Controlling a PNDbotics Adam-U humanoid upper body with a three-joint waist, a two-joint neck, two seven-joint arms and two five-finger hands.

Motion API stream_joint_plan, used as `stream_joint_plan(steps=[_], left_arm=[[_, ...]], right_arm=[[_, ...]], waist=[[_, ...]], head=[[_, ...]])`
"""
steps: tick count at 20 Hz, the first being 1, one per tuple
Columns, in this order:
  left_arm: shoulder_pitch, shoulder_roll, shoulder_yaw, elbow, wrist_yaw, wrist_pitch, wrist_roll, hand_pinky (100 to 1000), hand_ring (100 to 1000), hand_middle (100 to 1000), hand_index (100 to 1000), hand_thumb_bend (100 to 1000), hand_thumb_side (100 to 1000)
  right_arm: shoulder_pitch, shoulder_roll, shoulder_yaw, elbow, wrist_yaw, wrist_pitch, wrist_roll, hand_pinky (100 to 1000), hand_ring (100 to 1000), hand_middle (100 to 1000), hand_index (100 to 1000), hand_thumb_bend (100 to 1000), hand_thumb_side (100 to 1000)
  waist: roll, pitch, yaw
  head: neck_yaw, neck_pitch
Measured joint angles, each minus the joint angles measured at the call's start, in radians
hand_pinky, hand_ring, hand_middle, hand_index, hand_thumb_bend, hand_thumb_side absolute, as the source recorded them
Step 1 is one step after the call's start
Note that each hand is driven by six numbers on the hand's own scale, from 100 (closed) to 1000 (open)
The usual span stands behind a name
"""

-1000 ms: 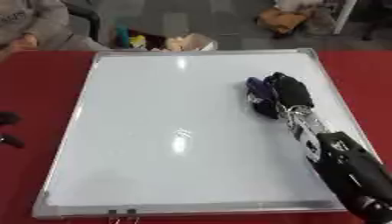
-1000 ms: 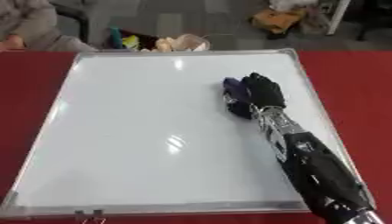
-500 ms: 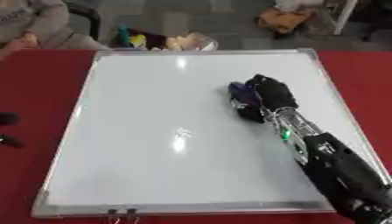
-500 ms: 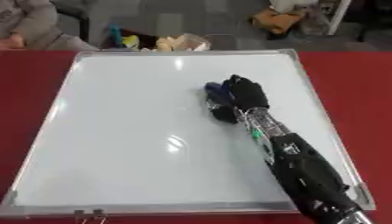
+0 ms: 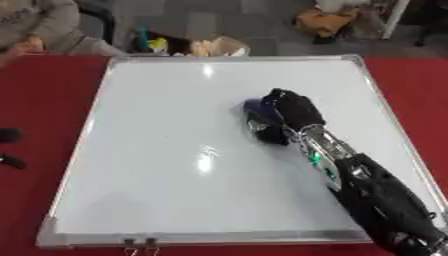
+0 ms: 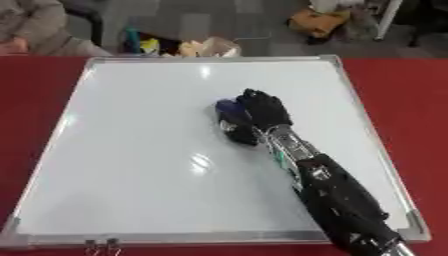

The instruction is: Wipe the whiteboard clean with a brush.

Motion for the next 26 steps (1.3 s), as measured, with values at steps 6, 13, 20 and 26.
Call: stream_joint_plan(steps=[6, 13, 20, 26], left_arm=[[0.000, 0.000, 0.000, 0.000, 0.000, 0.000, 0.000, 424, 698, 533, 606, 247, 948], [0.000, 0.000, 0.000, 0.000, 0.000, 0.000, 0.000, 425, 698, 533, 606, 247, 948], [0.000, 0.000, 0.000, 0.000, 0.000, 0.000, 0.000, 425, 698, 533, 607, 247, 948], [0.001, 0.000, 0.000, 0.000, 0.000, 0.000, 0.000, 425, 698, 533, 607, 245, 948]], right_arm=[[0.000, 0.004, -0.003, 0.002, 0.009, 0.006, 0.007, 774, 803, 788, 816, 100, 1000], [-0.012, 0.016, -0.031, 0.037, 0.020, 0.032, -0.001, 778, 804, 795, 818, 100, 1000], [-0.024, 0.017, -0.083, 0.086, 0.021, 0.084, -0.024, 769, 796, 779, 823, 100, 1000], [-0.027, 0.003, -0.135, 0.128, -0.019, 0.147, -0.061, 757, 783, 759, 827, 100, 1000]], waist=[[0.000, 0.000, 0.000], [-0.001, -0.001, -0.001], [-0.001, -0.003, -0.003], [0.000, -0.006, -0.004]], head=[[0.000, 0.000], [0.001, 0.000], [0.002, 0.000], [0.005, 0.000]])
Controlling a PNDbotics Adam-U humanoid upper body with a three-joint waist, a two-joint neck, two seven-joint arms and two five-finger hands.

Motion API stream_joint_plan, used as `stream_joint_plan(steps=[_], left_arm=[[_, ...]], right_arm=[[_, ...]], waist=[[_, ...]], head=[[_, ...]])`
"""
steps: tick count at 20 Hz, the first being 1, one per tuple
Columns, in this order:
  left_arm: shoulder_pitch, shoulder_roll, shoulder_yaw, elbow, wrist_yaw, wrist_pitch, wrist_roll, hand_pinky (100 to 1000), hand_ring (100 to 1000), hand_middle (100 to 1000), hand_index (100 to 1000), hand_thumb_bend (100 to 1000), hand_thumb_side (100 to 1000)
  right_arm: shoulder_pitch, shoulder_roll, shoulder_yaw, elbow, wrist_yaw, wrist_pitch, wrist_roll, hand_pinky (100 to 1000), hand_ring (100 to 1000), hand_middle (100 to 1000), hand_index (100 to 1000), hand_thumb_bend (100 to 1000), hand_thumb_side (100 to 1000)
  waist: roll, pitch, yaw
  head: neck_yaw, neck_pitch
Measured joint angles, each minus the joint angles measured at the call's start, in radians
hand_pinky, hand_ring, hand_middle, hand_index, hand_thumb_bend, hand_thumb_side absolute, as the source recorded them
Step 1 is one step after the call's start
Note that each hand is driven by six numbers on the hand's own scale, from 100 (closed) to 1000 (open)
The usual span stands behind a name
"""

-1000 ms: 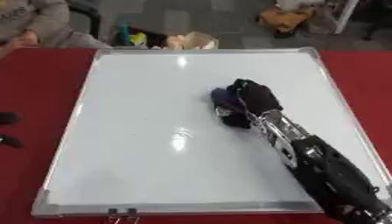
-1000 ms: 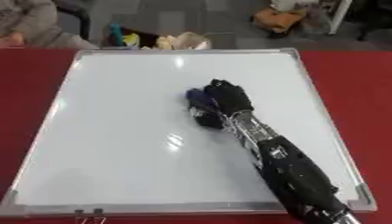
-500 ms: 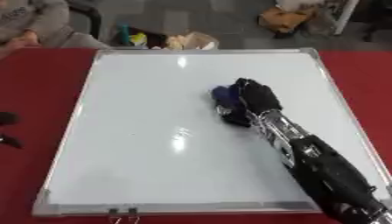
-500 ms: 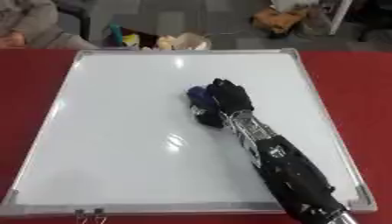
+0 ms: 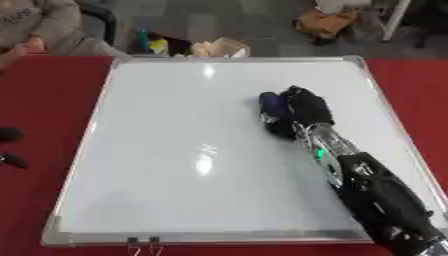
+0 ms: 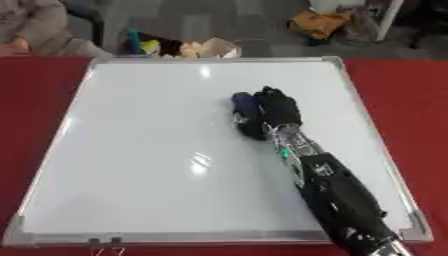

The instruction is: Wipe the whiteboard clean with a brush.

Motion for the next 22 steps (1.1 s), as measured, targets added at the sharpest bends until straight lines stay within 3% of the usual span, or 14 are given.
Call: stream_joint_plan(steps=[12, 22], left_arm=[[0.000, 0.000, 0.000, 0.000, 0.000, 0.000, 0.000, 425, 698, 533, 607, 245, 948], [0.001, 0.000, 0.000, 0.000, 0.000, 0.000, 0.000, 426, 698, 533, 607, 247, 946]], right_arm=[[0.003, -0.051, -0.063, 0.046, -0.108, 0.094, -0.074, 746, 774, 737, 831, 100, 1000], [0.018, -0.084, -0.082, 0.058, -0.163, 0.134, -0.100, 744, 773, 733, 832, 100, 1000]], waist=[[0.000, 0.000, -0.004], [0.000, -0.003, -0.006]], head=[[0.004, 0.000], [0.004, 0.000]])
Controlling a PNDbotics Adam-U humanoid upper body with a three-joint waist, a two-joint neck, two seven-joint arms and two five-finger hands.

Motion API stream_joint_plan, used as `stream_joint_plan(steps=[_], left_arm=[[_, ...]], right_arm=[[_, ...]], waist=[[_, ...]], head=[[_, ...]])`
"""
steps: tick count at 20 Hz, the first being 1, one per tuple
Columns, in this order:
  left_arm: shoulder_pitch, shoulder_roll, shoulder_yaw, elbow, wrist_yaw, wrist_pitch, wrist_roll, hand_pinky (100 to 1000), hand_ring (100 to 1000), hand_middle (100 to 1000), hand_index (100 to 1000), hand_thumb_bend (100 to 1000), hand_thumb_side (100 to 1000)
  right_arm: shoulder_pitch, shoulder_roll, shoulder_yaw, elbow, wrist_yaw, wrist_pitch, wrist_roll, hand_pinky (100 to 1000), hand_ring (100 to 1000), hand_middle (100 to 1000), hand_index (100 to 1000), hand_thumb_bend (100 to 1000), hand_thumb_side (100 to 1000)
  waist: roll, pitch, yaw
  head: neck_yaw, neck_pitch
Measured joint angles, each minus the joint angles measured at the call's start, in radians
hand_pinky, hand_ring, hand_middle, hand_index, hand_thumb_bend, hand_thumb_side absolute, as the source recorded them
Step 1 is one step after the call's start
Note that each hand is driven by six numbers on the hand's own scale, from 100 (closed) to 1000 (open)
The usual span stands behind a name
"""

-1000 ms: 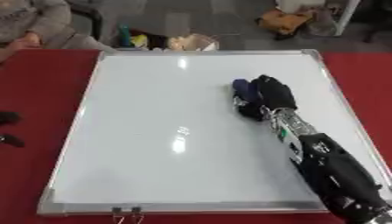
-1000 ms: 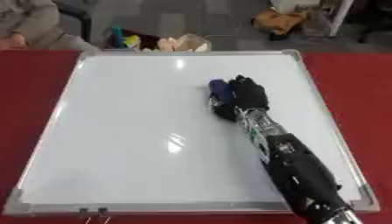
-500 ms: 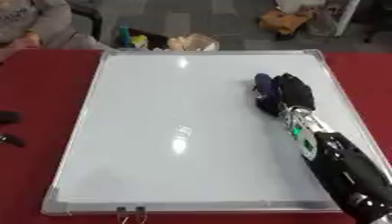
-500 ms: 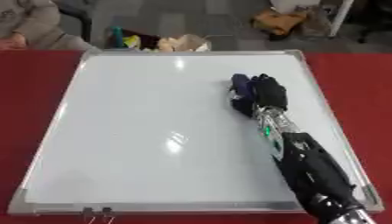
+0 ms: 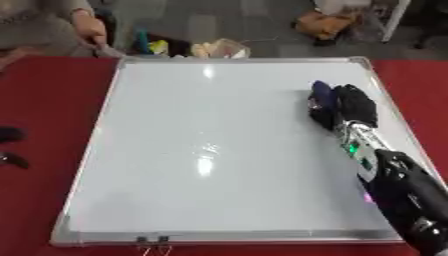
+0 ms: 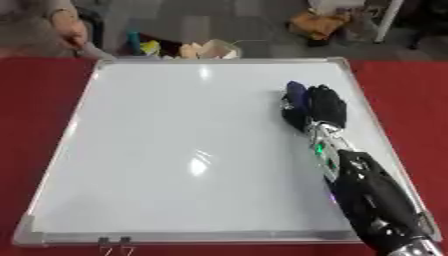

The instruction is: Wipe the whiteboard clean with a brush.

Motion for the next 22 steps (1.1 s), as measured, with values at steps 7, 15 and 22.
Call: stream_joint_plan(steps=[7, 15, 22], left_arm=[[0.000, 0.000, 0.000, 0.000, 0.000, 0.000, 0.000, 426, 698, 533, 607, 248, 945], [0.000, 0.000, 0.000, 0.000, 0.000, 0.000, 0.000, 426, 698, 533, 607, 248, 945], [0.000, 0.000, 0.000, 0.000, 0.000, 0.000, 0.000, 426, 698, 533, 607, 248, 945]], right_arm=[[0.008, -0.009, -0.006, 0.000, -0.020, 0.017, -0.011, 746, 774, 733, 832, 100, 1000], [0.010, -0.015, -0.006, 0.003, -0.027, 0.027, -0.013, 747, 775, 735, 831, 100, 1000], [0.010, -0.015, -0.004, 0.003, -0.027, 0.023, -0.009, 751, 777, 740, 831, 100, 1000]], waist=[[0.000, -0.002, 0.000], [-0.001, -0.002, 0.000], [-0.001, -0.003, 0.000]], head=[[0.000, 0.000], [0.001, 0.000], [0.004, 0.000]])
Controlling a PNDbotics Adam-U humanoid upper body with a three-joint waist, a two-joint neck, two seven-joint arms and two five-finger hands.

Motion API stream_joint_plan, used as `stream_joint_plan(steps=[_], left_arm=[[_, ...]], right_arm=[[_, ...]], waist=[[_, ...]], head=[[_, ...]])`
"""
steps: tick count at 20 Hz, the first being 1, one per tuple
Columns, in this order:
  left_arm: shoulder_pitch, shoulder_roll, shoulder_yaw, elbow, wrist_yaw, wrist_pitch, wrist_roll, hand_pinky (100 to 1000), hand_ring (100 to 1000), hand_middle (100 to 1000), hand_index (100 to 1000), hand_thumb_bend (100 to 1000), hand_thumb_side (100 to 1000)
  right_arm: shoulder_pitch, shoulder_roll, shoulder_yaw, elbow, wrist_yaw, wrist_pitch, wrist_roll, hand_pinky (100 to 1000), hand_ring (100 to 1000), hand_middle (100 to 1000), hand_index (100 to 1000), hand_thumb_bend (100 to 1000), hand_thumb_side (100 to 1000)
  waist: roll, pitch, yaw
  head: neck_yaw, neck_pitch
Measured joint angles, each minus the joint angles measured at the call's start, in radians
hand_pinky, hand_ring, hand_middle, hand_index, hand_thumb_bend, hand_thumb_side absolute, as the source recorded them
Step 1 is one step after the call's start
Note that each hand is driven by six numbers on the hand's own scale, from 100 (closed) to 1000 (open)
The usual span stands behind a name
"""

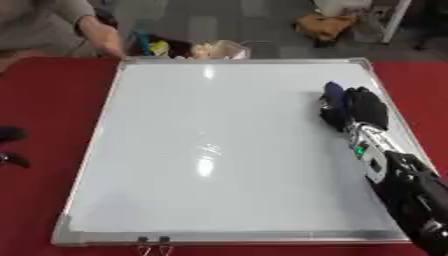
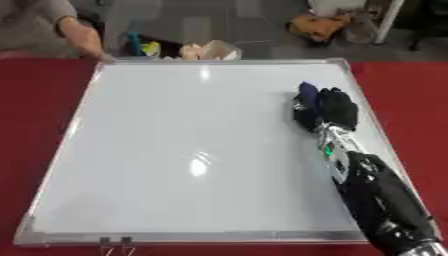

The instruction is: Wipe the whiteboard clean with a brush.

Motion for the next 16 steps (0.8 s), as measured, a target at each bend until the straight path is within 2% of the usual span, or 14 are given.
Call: stream_joint_plan(steps=[9, 16], left_arm=[[0.001, 0.000, 0.000, 0.000, 0.000, 0.000, 0.000, 426, 698, 533, 607, 247, 946], [0.001, 0.000, 0.000, 0.000, 0.000, 0.000, 0.000, 426, 698, 532, 607, 247, 947]], right_arm=[[-0.029, 0.002, 0.028, 0.028, 0.072, -0.037, 0.044, 767, 786, 765, 829, 100, 1000], [-0.068, 0.035, 0.039, 0.053, 0.147, -0.068, 0.082, 774, 790, 777, 830, 100, 1000]], waist=[[0.000, 0.000, 0.001], [-0.002, 0.002, 0.011]], head=[[-0.004, 0.000], [-0.006, 0.000]])
